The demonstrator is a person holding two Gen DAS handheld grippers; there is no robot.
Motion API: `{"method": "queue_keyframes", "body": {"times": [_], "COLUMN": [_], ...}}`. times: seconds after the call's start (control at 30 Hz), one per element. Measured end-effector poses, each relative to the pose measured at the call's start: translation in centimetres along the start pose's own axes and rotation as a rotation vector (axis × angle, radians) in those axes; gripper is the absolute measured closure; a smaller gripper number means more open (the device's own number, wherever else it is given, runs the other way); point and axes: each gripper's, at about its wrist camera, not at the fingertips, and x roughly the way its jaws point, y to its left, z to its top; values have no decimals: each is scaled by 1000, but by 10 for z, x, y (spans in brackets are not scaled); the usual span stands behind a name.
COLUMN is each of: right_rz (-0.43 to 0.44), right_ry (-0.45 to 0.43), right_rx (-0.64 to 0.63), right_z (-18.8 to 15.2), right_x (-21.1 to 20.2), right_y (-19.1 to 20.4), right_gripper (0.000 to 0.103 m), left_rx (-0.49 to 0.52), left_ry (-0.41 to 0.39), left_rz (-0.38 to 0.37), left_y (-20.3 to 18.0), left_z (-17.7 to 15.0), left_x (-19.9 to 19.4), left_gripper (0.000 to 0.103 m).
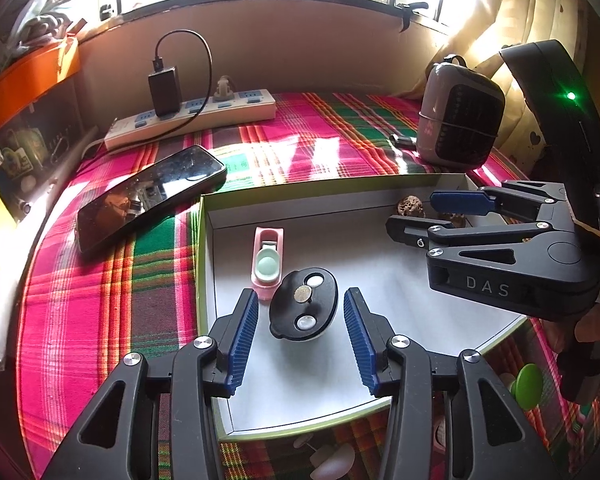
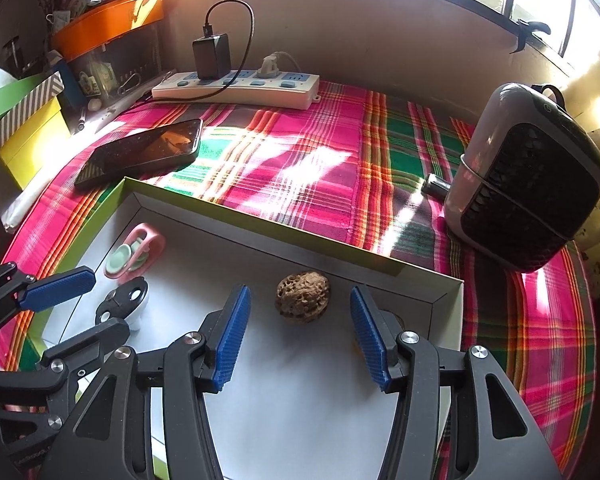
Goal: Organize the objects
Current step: 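Open left tool to drop the black disc while right tool releases the walnut, then withdraw both tools from the box toward the items on the cloth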
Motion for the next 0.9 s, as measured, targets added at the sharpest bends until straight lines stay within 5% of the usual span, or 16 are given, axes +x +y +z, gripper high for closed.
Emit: {"method": "queue_keyframes", "body": {"times": [0.9], "right_rz": [0], "right_ry": [-91], "right_rx": [60], "right_z": [-25], "right_x": [-48], "right_y": [-2], "right_gripper": [50], "left_rx": [17], "left_ry": [-54], "left_rz": [11], "left_y": [-11], "left_z": [-20], "left_x": [-39], "left_gripper": [59]}}
